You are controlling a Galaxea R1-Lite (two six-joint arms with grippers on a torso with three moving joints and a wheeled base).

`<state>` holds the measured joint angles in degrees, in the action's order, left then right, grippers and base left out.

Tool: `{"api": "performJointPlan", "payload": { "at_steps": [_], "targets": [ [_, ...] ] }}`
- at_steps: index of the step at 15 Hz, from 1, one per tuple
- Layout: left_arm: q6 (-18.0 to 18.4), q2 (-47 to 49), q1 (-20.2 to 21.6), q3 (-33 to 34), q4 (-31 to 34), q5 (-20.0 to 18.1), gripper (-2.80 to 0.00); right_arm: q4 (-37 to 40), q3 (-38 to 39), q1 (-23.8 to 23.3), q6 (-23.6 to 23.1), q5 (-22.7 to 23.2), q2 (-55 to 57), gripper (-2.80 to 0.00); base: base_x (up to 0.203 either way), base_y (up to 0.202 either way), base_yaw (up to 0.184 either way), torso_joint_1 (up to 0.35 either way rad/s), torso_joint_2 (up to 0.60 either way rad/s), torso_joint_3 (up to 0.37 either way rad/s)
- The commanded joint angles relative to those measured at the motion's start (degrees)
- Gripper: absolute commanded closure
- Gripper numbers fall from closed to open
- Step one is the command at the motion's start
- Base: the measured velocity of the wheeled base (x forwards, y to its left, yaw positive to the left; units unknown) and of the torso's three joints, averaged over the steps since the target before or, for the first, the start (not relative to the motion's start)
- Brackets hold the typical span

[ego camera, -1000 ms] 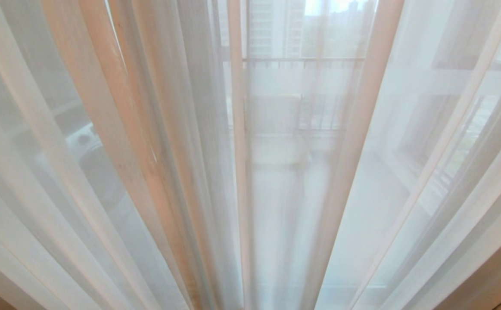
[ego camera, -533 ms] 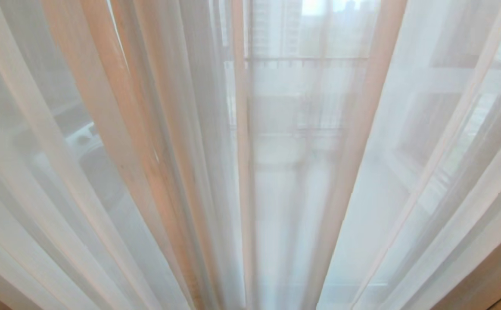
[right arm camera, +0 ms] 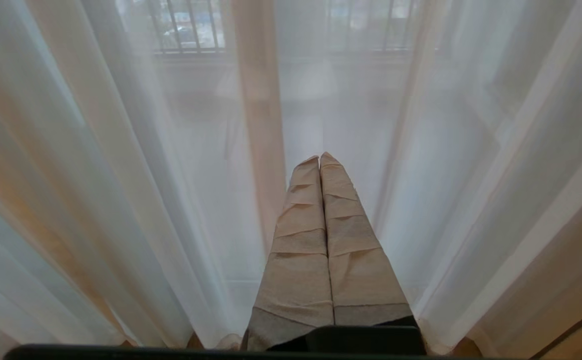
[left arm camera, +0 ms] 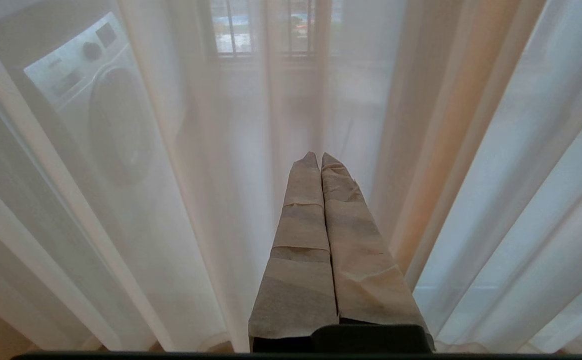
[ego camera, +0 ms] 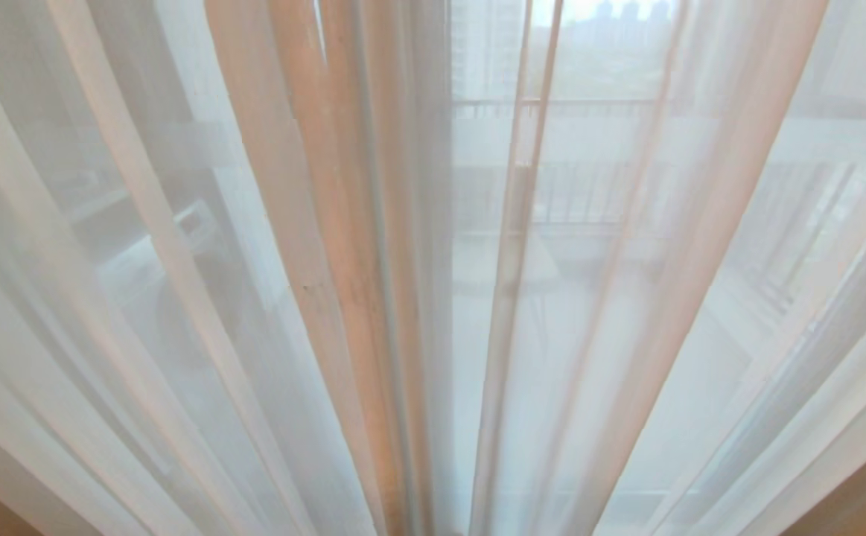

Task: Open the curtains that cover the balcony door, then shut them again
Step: Close the outer curtains on both sides

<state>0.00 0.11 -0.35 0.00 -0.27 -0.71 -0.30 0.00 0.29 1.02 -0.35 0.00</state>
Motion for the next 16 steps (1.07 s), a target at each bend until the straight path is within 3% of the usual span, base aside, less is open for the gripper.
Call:
{"api": "performJointPlan", "payload": {
  "at_steps": [1, 16],
  "targets": [
    [0.0, -0.1, 0.0, 0.0, 0.0, 0.0, 0.0, 0.0, 0.0, 0.1, 0.0, 0.0, 0.0, 0.0, 0.0, 0.192, 0.007, 0.004, 0.0, 0.002],
    [-0.1, -0.1, 0.0, 0.0, -0.1, 0.0, 0.0, 0.0, 0.0, 0.1, 0.0, 0.0, 0.0, 0.0, 0.0, 0.191, 0.0, 0.002, 0.0, 0.002]
  ]
}}
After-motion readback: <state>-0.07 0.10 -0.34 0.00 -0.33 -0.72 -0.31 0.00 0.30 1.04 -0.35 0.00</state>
